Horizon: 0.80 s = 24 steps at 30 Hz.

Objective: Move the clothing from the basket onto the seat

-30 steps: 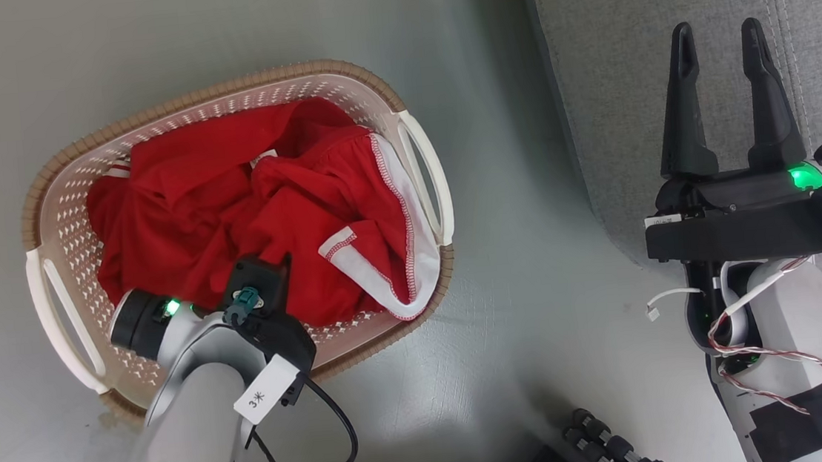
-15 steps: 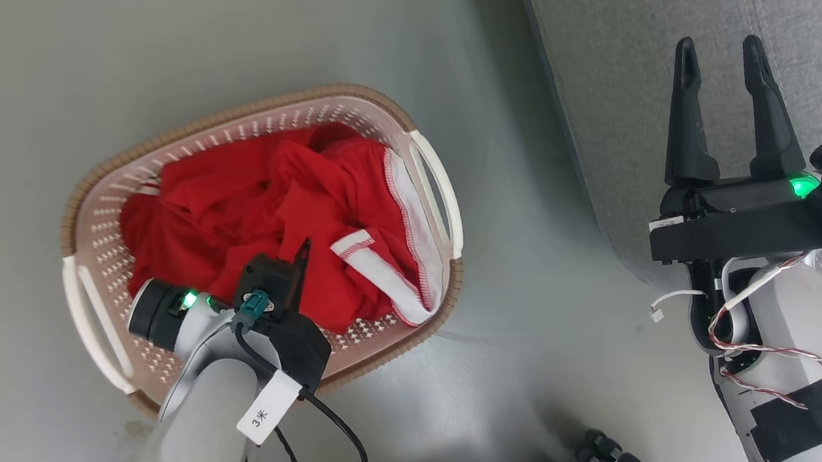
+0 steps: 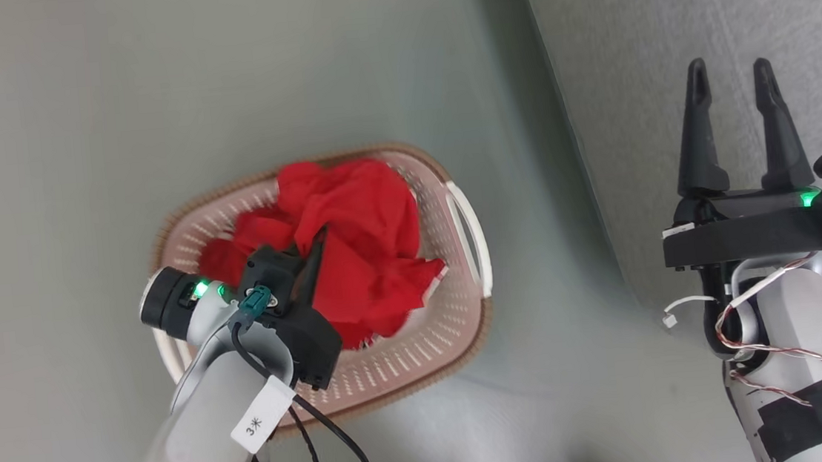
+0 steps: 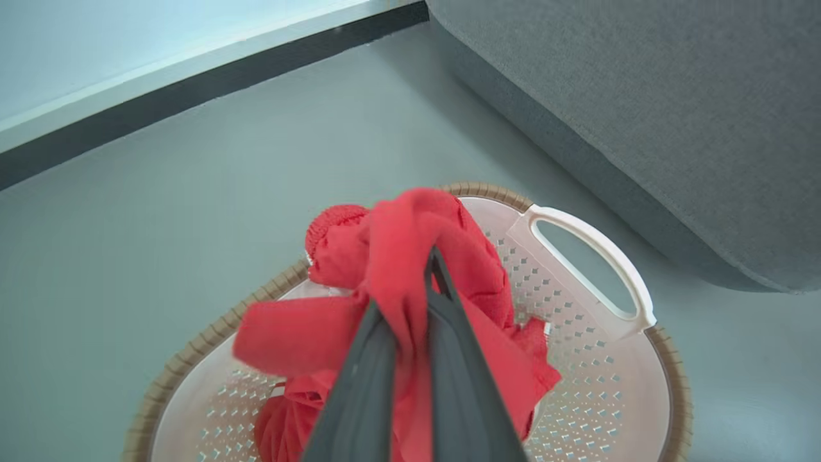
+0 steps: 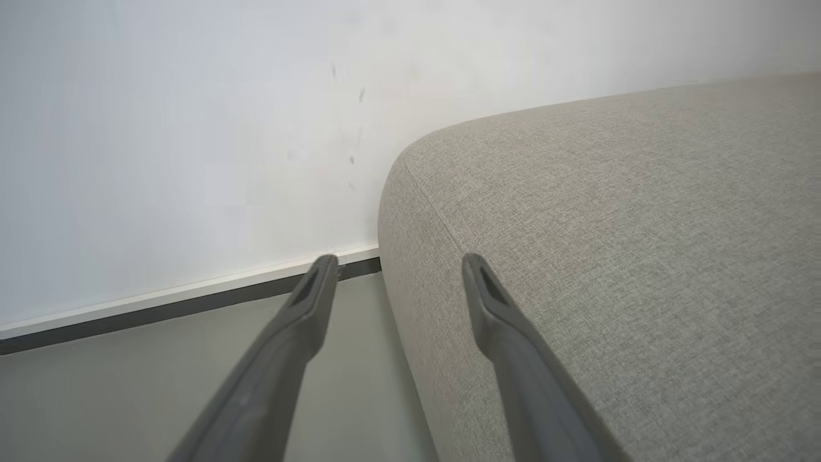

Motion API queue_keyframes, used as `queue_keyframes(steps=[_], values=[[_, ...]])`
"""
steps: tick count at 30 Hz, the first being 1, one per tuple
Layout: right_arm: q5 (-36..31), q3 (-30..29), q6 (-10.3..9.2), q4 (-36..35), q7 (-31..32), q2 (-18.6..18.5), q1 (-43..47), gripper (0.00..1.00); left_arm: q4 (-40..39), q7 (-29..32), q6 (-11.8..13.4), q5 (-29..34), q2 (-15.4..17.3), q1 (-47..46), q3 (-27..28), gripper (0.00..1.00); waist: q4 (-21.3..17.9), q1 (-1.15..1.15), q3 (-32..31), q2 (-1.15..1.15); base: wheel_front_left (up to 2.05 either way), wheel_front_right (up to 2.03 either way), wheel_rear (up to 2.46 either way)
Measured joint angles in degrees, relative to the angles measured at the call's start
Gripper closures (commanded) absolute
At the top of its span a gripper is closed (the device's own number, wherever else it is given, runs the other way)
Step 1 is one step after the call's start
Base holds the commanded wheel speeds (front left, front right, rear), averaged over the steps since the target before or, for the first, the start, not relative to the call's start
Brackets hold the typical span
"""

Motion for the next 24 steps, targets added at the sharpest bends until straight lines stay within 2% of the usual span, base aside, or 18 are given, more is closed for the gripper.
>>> queue_keyframes(steps=[19,24], values=[[-0.92,-0.15,2.13,5.77,0.00,-0.68,3.91,0.00,-9.33,-0.02,-0.90,-2.42,-0.36,2.36,-0.49,1.00,4.59,-0.01,-15.12,0.00,0.00,0.00,0.00],[-0.94,1.79,3.02,8.05,0.01,-0.42,4.54,0.00,-10.48,-0.03,-0.91,-4.00,1.09,3.77,0.15,1.00,5.33,-0.01,-19.45,0.00,0.00,0.00,0.00]])
